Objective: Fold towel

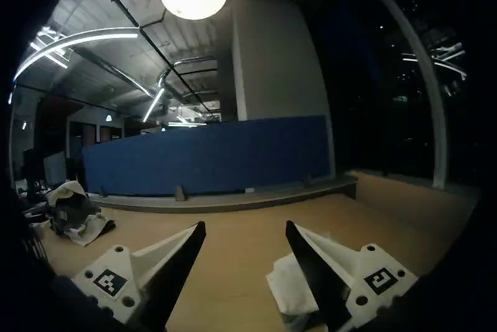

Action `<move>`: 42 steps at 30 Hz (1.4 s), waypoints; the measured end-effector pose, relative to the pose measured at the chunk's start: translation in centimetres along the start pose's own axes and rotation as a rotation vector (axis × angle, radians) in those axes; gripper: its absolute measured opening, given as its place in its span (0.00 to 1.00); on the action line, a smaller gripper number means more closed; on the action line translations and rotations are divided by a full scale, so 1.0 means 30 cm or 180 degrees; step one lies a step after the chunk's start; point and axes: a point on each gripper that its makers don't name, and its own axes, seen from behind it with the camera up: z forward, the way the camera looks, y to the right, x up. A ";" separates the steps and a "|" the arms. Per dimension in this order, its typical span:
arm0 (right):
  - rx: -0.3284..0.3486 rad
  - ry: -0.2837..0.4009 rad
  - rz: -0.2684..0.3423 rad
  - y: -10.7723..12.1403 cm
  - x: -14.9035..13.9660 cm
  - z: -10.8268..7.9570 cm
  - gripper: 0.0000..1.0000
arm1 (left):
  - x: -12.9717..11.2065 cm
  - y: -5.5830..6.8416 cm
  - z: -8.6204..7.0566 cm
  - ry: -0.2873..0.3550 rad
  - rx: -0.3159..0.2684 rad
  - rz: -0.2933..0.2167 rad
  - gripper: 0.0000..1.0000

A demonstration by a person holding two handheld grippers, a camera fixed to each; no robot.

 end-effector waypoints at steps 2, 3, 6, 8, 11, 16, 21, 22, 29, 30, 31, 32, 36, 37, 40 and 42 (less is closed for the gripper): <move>0.0026 0.0001 0.0040 -0.012 -0.027 -0.001 1.00 | -0.001 0.000 0.000 0.0000 0.0000 0.0000 0.99; 0.0033 0.0001 0.0057 -0.015 -0.037 -0.003 1.00 | -0.001 -0.001 0.000 0.0000 0.0000 0.0000 0.99; 0.0039 0.0007 0.0090 -0.013 -0.060 -0.010 1.00 | -0.001 -0.001 0.000 0.0000 0.0000 0.0001 0.99; 0.0020 0.0032 0.0078 -0.003 -0.067 -0.013 1.00 | -0.001 -0.001 0.000 0.0000 0.0000 0.0000 0.99; -0.0006 0.0067 0.0060 0.006 -0.077 -0.016 1.00 | 0.000 -0.001 -0.001 0.0000 0.0000 0.0001 0.98; 0.0036 0.0070 0.0049 -0.012 -0.102 -0.017 1.00 | 0.000 -0.002 -0.003 0.0000 0.0000 0.0001 0.98; 0.0064 0.0124 -0.0024 -0.028 -0.119 -0.026 1.00 | -0.002 -0.004 0.000 0.0000 0.0000 0.0001 0.99; 0.0061 0.0122 -0.0043 -0.028 -0.125 -0.026 1.00 | -0.001 -0.004 0.000 0.0000 0.0000 0.0001 0.99; 0.0068 0.0109 -0.0083 -0.029 -0.153 -0.023 1.00 | -0.001 -0.004 0.002 0.0000 0.0001 0.0001 0.99; 0.0066 0.0102 -0.0089 -0.028 -0.158 -0.022 1.00 | -0.001 -0.004 0.001 0.0000 0.0001 0.0001 0.99; 0.0061 0.0091 -0.0100 -0.026 -0.163 -0.021 1.00 | -0.001 -0.004 0.001 0.0000 0.0001 0.0001 0.99; 0.0056 0.0080 -0.0112 -0.024 -0.169 -0.020 1.00 | -0.001 -0.004 0.000 0.0000 0.0001 0.0001 0.99; 0.0043 0.0071 -0.0208 -0.027 -0.175 -0.018 1.00 | -0.001 -0.005 0.000 0.0000 0.0001 0.0001 0.99; 0.0036 0.0071 -0.0236 -0.029 -0.178 -0.017 1.00 | -0.001 -0.005 0.001 0.0000 0.0001 0.0001 0.99; 0.0029 0.0050 -0.0309 -0.037 -0.192 -0.014 1.00 | -0.002 -0.005 0.001 0.0000 0.0001 0.0001 0.99; 0.0034 0.0028 -0.0344 -0.045 -0.201 -0.012 1.00 | -0.002 -0.005 0.001 0.0000 0.0001 0.0001 0.99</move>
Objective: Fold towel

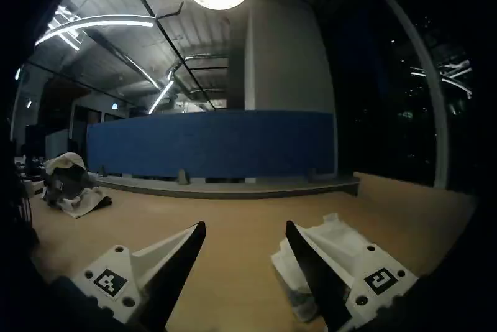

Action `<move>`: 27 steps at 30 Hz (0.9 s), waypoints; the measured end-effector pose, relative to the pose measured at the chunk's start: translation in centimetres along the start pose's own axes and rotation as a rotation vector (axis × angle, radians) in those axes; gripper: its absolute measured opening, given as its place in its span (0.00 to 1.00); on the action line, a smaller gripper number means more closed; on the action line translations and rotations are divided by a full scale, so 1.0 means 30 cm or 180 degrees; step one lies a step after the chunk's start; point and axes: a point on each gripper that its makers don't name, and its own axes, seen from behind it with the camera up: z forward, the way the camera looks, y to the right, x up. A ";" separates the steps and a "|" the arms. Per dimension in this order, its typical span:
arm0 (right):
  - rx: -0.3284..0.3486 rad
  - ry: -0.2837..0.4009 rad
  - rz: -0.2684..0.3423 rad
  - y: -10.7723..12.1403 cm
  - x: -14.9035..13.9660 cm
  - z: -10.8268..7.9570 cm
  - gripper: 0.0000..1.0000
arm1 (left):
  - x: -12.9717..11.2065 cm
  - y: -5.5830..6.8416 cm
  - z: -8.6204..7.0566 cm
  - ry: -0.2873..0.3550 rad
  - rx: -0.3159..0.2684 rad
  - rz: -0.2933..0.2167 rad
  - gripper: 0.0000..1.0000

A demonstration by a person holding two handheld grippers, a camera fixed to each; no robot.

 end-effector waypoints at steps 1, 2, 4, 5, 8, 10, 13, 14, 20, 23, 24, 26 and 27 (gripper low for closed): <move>0.0002 -0.0002 -0.0009 -0.003 0.001 0.000 1.00 | 0.000 0.000 0.000 0.0000 0.0000 0.0000 0.99; 0.0004 -0.0004 -0.0019 -0.005 0.002 0.001 1.00 | 0.001 0.000 0.001 0.0000 0.0000 0.0000 0.99; -0.0009 -0.0006 -0.0020 -0.001 0.002 0.002 1.00 | 0.001 0.001 0.001 0.0000 0.0000 0.0000 0.99; -0.0019 -0.0006 -0.0018 0.002 0.002 0.003 1.00 | 0.001 0.001 0.001 0.0000 0.0000 0.0000 0.99; -0.0036 -0.0009 -0.0019 0.003 0.002 0.003 1.00 | 0.002 0.002 0.002 0.0000 0.0000 -0.0001 0.99; -0.0036 -0.0010 -0.0019 0.001 0.001 0.003 1.00 | 0.002 0.002 0.002 0.0000 0.0000 0.0000 0.99; -0.0027 -0.0013 -0.0018 -0.002 -0.001 0.002 1.00 | 0.002 0.002 0.003 0.0000 0.0000 -0.0001 0.99; -0.0023 -0.0014 -0.0018 -0.004 -0.001 0.002 1.00 | 0.002 0.001 0.003 0.0000 0.0000 -0.0001 0.99; -0.0021 -0.0017 -0.0017 -0.004 -0.005 0.003 1.00 | 0.002 0.002 0.003 0.0000 0.0000 0.0000 0.99; -0.0022 -0.0016 -0.0018 -0.005 -0.006 0.003 1.00 | 0.002 0.002 0.004 0.0000 0.0001 -0.0001 0.99; -0.0022 -0.0016 -0.0018 -0.005 -0.007 0.003 1.00 | 0.002 0.002 0.004 0.0000 0.0001 0.0000 0.99; -0.0022 -0.0016 -0.0018 -0.005 -0.007 0.004 1.00 | 0.002 0.002 0.003 0.0000 0.0000 0.0000 0.99; -0.0022 -0.0016 -0.0018 -0.005 -0.008 0.004 1.00 | 0.002 0.002 0.003 0.0000 0.0000 0.0000 0.99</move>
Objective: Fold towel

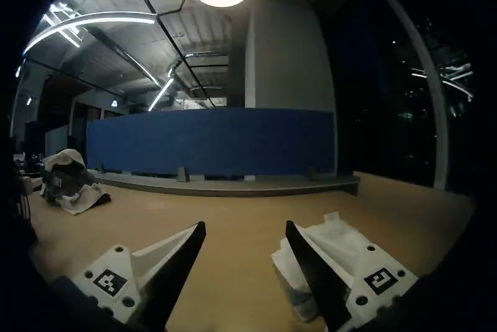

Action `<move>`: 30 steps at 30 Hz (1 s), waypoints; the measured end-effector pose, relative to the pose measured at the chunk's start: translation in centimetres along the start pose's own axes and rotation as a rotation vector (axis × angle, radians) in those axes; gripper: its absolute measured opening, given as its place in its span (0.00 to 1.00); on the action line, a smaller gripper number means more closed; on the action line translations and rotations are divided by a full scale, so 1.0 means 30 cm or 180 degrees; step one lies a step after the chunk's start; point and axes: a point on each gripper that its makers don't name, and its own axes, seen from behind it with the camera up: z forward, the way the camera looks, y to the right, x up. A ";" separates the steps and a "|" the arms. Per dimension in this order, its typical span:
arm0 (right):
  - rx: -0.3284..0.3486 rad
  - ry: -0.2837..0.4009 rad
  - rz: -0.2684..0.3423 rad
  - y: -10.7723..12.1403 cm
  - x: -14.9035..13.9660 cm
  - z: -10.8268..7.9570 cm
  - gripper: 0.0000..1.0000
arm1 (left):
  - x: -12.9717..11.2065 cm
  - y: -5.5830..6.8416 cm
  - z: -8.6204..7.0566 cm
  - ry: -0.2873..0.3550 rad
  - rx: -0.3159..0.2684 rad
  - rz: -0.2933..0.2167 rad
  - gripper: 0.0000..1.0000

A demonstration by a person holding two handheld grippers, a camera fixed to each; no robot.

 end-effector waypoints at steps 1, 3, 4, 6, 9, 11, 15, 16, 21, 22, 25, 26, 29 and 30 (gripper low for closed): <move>0.0000 0.0000 0.0000 0.000 -0.001 0.000 1.00 | 0.000 0.000 0.000 0.0000 0.0000 0.0000 0.99; 0.0000 0.0000 0.0000 -0.001 -0.002 0.001 1.00 | 0.000 0.000 0.000 0.0000 0.0000 0.0000 0.99; 0.0000 0.0000 0.0000 -0.001 -0.002 0.001 1.00 | 0.000 0.000 0.000 0.0000 0.0000 0.0000 0.99; 0.0000 0.0000 0.0001 -0.001 -0.003 0.001 1.00 | 0.000 0.000 0.001 0.0000 0.0000 0.0000 0.99; 0.0000 0.0001 0.0000 -0.002 -0.004 0.001 1.00 | 0.000 0.000 0.001 0.0000 0.0000 0.0000 0.99; 0.0000 0.0001 0.0000 -0.002 -0.004 0.002 1.00 | 0.000 0.000 0.000 0.0000 0.0000 0.0000 0.99; -0.0001 0.0000 0.0000 -0.002 -0.003 0.003 1.00 | 0.000 -0.001 -0.001 0.0000 0.0000 0.0000 0.99; -0.0001 0.0000 -0.0001 -0.002 -0.003 0.003 1.00 | 0.000 0.000 0.000 0.0000 0.0000 0.0000 0.99; -0.0001 0.0000 0.0000 -0.002 -0.001 0.004 1.00 | -0.001 -0.001 0.000 0.0000 0.0000 0.0000 0.99; -0.0001 0.0000 0.0000 -0.002 0.000 0.004 1.00 | -0.001 -0.001 0.000 0.0000 0.0000 0.0000 0.99; -0.0001 -0.0001 0.0001 -0.001 0.002 0.004 1.00 | 0.000 -0.001 0.000 0.0000 0.0000 0.0000 0.99; -0.0001 -0.0001 0.0001 -0.001 0.003 0.004 1.00 | 0.000 -0.001 0.000 0.0000 0.0000 0.0000 0.99; 0.0000 -0.0002 0.0001 0.000 0.004 0.003 1.00 | -0.001 0.000 0.001 0.0000 0.0000 -0.0001 0.99; 0.0000 -0.0002 0.0001 0.001 0.005 0.002 1.00 | -0.001 0.001 0.001 0.0000 0.0000 -0.0001 0.99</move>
